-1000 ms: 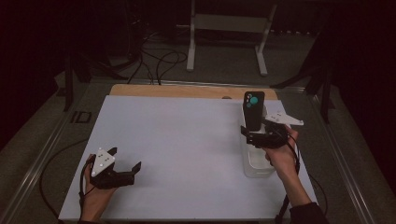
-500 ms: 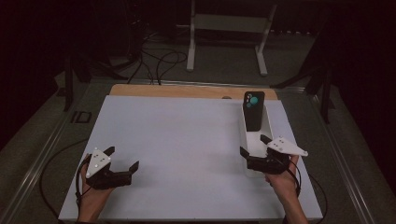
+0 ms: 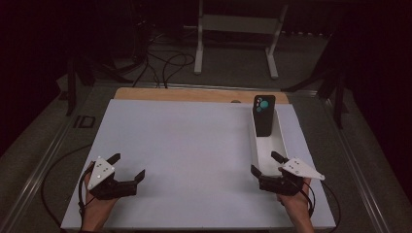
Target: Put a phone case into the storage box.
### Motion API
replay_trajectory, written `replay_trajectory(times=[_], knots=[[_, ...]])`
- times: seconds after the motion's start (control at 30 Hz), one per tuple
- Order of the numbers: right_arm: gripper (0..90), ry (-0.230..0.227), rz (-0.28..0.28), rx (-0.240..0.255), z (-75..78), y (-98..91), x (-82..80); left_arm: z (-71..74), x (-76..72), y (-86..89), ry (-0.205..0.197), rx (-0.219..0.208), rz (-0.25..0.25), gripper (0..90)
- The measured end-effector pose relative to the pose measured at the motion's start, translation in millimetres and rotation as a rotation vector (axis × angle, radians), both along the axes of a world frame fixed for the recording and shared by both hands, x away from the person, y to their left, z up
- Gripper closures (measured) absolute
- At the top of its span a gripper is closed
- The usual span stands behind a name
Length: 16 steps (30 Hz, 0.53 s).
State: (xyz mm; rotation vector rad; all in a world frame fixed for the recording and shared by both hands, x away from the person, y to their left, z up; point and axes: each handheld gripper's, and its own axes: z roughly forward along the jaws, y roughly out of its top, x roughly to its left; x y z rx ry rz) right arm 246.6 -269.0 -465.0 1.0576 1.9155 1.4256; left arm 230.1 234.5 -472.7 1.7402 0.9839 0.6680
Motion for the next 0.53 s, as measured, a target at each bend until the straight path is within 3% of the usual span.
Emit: replay_trajectory(times=[0.17, 0.53], knots=[[8.7, -0.008, -0.006, 0.012, -1.6, -3.1, -2.3, -1.9, -2.4, -0.2, -0.022, -0.001, -0.018, 0.3], [8.8, -0.02, 0.004, -0.006, -4.9, -2.6, -4.5, -6.0, -1.5, -3.2, -0.012, 0.027, -0.018, 0.3]])
